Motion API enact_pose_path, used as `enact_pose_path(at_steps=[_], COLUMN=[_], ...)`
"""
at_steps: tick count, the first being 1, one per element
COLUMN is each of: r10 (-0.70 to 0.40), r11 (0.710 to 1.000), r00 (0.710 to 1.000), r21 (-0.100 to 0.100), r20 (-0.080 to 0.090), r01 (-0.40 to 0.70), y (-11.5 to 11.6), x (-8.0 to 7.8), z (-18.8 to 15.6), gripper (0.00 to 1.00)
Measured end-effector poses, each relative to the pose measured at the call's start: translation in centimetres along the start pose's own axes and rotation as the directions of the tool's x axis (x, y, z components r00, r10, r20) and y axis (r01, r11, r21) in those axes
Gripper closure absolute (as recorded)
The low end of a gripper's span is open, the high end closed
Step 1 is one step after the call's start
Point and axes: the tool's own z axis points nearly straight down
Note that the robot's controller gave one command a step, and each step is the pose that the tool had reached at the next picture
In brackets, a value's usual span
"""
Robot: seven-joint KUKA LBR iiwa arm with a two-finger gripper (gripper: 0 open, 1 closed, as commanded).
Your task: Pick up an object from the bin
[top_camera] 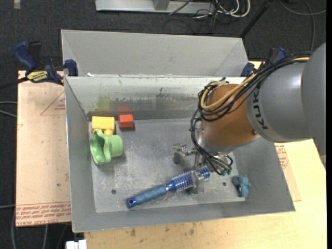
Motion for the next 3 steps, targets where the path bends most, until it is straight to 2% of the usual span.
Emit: enact_pose_path(at_steps=[1,2,3], r10=[-0.049,-0.117,-0.120], r11=[0.999,0.993,0.993], r00=[0.999,0.993,0.993], r21=[0.002,0.006,0.000], r20=[0.006,0.007,0.002], r01=[0.049,0.117,0.120], y=[3.4,-2.1,-0.2], x=[1.5,1.4,2.5], z=[-3.4,-4.0,0.0], gripper=[0.00,0.00,0.00])
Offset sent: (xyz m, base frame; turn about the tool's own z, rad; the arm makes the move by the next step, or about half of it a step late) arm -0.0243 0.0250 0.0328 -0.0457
